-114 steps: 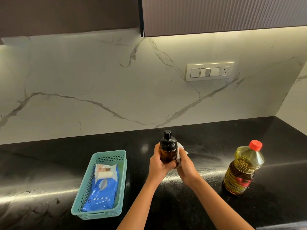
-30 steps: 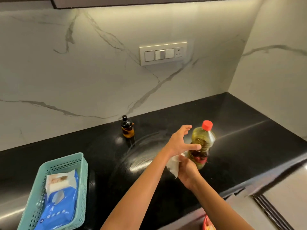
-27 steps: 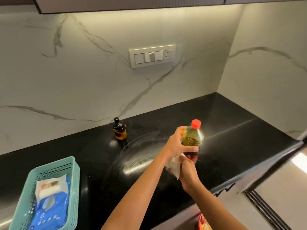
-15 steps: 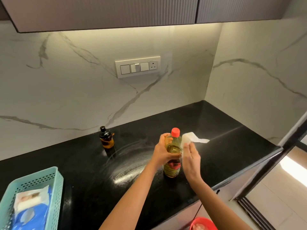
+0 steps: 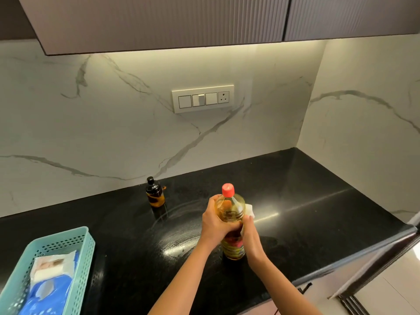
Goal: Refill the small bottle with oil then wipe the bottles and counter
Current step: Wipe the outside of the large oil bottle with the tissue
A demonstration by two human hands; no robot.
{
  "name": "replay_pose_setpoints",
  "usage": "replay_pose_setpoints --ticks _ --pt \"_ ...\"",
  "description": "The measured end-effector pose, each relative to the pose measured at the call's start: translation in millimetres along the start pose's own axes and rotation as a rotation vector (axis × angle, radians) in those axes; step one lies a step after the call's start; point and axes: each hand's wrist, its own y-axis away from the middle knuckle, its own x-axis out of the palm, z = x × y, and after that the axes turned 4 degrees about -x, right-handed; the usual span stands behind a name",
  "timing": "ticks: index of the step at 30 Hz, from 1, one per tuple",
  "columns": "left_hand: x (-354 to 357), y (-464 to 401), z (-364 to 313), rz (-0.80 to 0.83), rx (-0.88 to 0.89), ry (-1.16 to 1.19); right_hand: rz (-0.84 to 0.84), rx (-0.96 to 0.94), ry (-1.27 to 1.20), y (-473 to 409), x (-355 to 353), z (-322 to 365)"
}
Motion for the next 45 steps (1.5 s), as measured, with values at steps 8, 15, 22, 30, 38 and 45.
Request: replay_pose_setpoints --ticks 8,15,22,30,38,45 --pt "-29 -6 0 -0.082 -0.005 0.033 0.175 -0.091 -0.064 -7 26 15" --pt "-61 -20 -20 -0.024 0.066 0.083 0.261 -0.032 -0.013 -17 31 11" --pt "-92 -27 -21 -0.018 0.055 0.151 0.290 -0.254 0.086 3 61 15" --pt "-119 -18 -25 0.175 0.058 0.229 0.434 -0.027 0.112 -42 68 46" --pt "-146 -19 -12 0.169 0.048 0.290 0.448 -0.035 0.110 -8 77 -10" --pt "-151 -18 1 0.131 0.051 0.241 0.375 -0.105 0.030 -16 114 34"
